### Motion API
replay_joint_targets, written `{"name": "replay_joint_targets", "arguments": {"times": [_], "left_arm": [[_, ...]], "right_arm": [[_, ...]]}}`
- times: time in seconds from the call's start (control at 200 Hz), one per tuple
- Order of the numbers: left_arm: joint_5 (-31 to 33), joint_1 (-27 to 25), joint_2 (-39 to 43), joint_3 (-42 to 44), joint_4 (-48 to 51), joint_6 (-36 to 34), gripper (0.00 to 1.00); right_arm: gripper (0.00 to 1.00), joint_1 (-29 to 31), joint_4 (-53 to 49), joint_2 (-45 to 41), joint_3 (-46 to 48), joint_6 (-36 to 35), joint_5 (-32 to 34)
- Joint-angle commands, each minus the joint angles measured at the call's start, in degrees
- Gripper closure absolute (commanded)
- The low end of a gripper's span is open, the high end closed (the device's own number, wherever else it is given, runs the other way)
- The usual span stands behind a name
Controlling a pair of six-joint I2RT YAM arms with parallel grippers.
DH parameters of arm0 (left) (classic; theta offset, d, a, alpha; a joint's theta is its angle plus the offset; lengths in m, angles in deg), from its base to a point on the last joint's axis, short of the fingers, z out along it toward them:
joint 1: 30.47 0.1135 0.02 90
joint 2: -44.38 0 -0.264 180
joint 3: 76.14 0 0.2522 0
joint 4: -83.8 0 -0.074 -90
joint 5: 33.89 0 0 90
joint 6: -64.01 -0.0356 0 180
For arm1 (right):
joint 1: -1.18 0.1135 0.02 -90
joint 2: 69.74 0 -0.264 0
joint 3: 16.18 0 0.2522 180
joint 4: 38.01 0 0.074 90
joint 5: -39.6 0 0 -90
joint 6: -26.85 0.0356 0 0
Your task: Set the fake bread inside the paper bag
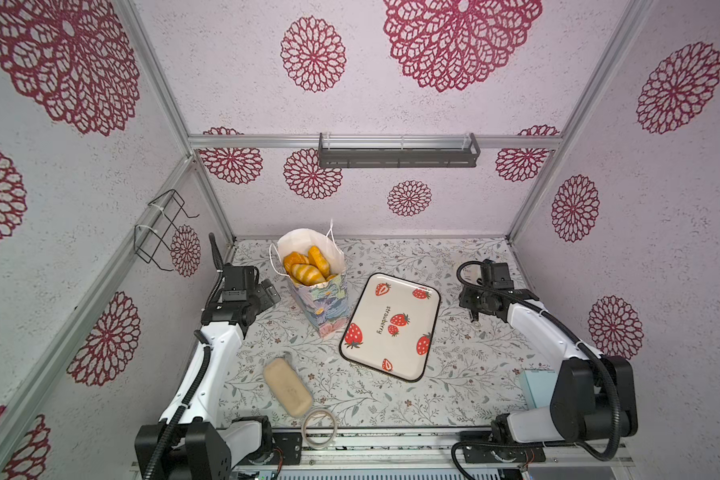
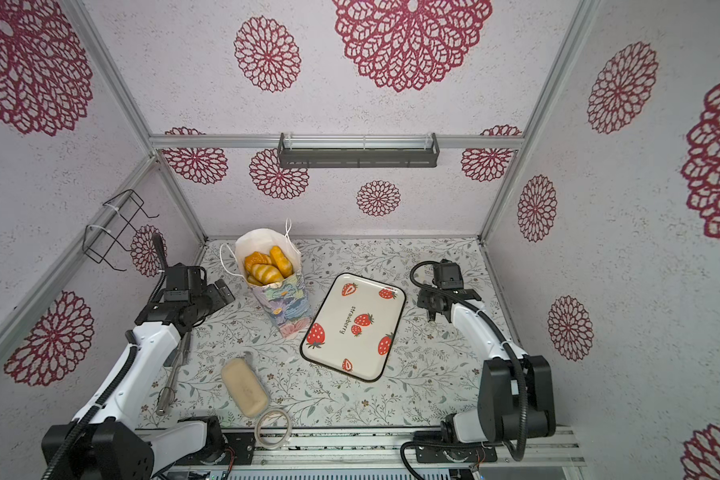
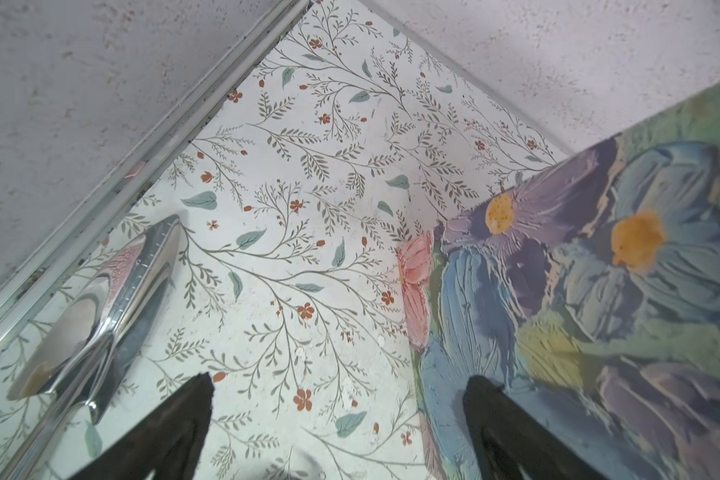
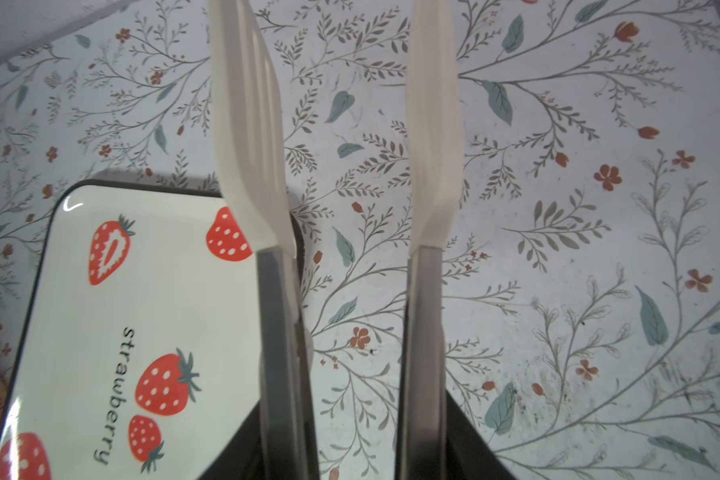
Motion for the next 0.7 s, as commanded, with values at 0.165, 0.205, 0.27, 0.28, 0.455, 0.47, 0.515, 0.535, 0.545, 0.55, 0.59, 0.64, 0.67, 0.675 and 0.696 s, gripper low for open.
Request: {"name": "replay_joint_targets", "arguments": {"times": [0.165, 0.205, 0.27, 0.28, 0.455, 0.47, 0.515, 0.535, 0.545, 0.55, 0.59, 0.64, 0.67, 0.675, 0.696], "left_arm": [[0.36, 0.40, -2.31, -1.39, -6.51, -2.79, 0.02], [-0.36, 0.44, -2.23, -1.18, -7.08, -2.63, 0.03], [-0.70, 0.53, -2.07, -0.62, -8.06, -2.45, 0.02], [-0.70, 0.55, -2.07, -0.60, -8.10, -2.45, 0.02], [-2.81, 0.73, -1.10, -0.19, -7.78, -2.61, 0.03], [-2.86, 0.72, -0.84, -0.09, -7.76, -2.58, 0.03], [-2.62, 0.77, -0.21, 0.38, -7.88, -2.69, 0.03], [-2.60, 0.72, 0.05, 0.61, -8.02, -2.65, 0.03], [-2.54, 0.68, 0.17, 0.67, -8.08, -2.67, 0.03], [-2.53, 0.70, 0.24, 0.69, -8.10, -2.69, 0.03], [-2.43, 0.73, 0.51, 0.94, -8.49, -2.80, 0.03], [-2.59, 0.73, 0.54, 1.24, -8.90, -2.84, 0.03], [-2.48, 0.73, 0.50, 1.38, -9.26, -2.82, 0.03], [-2.41, 0.68, 0.53, 1.40, -9.30, -2.81, 0.03], [-2.23, 0.72, 0.49, 1.54, -9.42, -2.66, 0.03]], "right_arm": [[0.51, -2.02, 4.91, 11.23, -4.12, 0.94, 1.77], [0.51, -2.13, 4.93, 12.65, -4.79, 0.69, 2.07], [0.51, -2.30, 4.96, 14.65, -5.70, 0.38, 2.50], [0.51, -2.33, 4.99, 14.97, -5.83, 0.29, 2.60], [0.50, -2.33, 4.00, 19.19, -8.46, -0.29, 3.27], [0.50, -2.38, 3.77, 19.49, -8.71, -0.29, 3.34], [0.49, -2.44, 3.47, 20.30, -9.31, -0.49, 3.57], [0.48, -2.46, 3.36, 20.62, -9.57, -0.55, 3.74], [0.48, -2.45, 3.32, 20.79, -9.59, -0.55, 3.83], [0.48, -2.47, 3.32, 20.85, -9.66, -0.56, 3.90], [0.47, -2.48, 3.09, 21.52, -10.19, -0.61, 4.14], [0.45, -2.65, 2.68, 22.29, -10.84, -0.73, 4.13], [0.44, -2.66, 2.42, 22.69, -11.11, -0.78, 4.15], [0.43, -2.66, 2.43, 22.72, -11.13, -0.76, 4.15], [0.42, -2.66, 2.43, 22.83, -11.22, -0.82, 4.02]]}}
